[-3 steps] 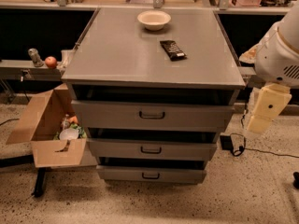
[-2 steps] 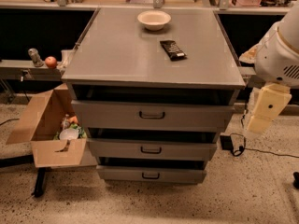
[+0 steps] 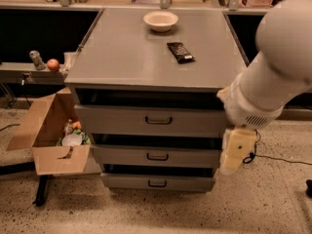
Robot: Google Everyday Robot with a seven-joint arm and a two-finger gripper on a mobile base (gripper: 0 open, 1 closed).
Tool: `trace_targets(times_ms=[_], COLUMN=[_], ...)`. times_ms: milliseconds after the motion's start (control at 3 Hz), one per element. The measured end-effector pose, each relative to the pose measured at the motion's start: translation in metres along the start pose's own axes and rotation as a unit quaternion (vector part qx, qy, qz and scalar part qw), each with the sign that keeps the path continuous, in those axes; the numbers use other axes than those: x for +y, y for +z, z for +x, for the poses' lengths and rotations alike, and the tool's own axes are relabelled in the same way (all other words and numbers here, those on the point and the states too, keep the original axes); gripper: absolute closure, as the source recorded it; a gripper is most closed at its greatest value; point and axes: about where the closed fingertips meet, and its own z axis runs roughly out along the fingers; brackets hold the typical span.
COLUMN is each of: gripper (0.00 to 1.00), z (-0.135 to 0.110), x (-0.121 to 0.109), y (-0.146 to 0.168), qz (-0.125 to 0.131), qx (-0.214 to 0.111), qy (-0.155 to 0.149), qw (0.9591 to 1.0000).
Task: Open bottom drawer
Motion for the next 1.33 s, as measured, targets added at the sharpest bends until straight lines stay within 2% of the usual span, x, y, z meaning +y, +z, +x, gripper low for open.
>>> trace_targets(times_ms=[333,667,1000,1333], gripper=[0.0,0.0,0.0,0.0], z=[-0.035,-0.053,-0.053,-0.035], x=[0.042,0.057,0.057,0.06], y=[0.089,0.152,0.152,0.178], qz=[-0.042,-0.086,-0.086,-0.074], qx=[-0.055,-0.11,-0.11,-0.101], qy=[-0.023,-0.021,-0.021,-0.026], qw=[0.9973,0.99,0.99,0.9918])
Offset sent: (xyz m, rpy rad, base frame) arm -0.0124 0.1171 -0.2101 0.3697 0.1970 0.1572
